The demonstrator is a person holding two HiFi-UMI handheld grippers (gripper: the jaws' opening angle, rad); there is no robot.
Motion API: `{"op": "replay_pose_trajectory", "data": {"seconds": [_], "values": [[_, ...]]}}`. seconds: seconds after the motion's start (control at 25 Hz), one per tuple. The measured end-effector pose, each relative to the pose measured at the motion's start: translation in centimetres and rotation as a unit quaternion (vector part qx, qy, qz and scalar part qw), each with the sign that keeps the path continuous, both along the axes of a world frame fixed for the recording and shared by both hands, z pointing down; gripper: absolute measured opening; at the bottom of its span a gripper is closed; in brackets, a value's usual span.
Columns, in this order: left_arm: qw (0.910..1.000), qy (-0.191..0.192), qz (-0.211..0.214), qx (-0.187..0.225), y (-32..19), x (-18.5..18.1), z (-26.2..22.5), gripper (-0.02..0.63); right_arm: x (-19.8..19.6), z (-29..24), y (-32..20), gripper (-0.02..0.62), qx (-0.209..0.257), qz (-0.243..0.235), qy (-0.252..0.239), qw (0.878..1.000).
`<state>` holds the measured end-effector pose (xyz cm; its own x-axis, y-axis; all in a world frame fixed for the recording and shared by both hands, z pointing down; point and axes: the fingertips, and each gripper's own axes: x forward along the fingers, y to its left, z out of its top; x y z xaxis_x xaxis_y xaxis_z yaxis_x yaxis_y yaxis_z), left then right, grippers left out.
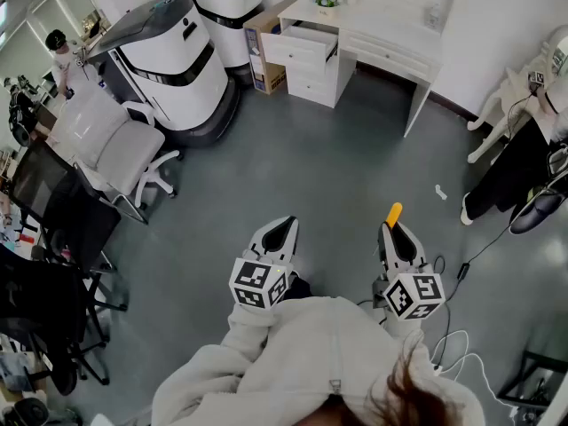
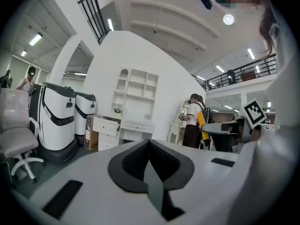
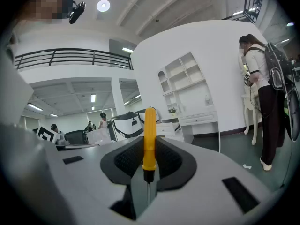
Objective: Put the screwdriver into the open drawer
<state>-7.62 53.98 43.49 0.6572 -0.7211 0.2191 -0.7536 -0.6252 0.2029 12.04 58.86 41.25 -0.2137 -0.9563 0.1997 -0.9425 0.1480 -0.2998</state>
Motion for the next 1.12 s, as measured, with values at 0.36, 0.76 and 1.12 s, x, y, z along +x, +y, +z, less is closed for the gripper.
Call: {"op": "replay_pose_trajectory", "data": {"seconds": [0.36, 0.76, 1.12], "values": [[0.9999, -0.005, 0.005, 0.012, 1.1, 1.4, -1.3, 0.015, -0.1, 0.3, 0.7, 0.089, -0.003, -0.004, -0.008, 1.000], [1.0000, -0.010, 0.001, -0.002, 3.4, 2.0, -0.3, 0.016, -0.3, 0.9, 1.8, 0.089, -0.008, -0.015, -0.008, 1.000], [0.9998, -0.014, -0.011, -0.001, -0.4, 1.8, 0.9, 0.017, -0.6, 2.2, -2.2, 0.089, -0.009, -0.026, -0.006, 1.000]]}}
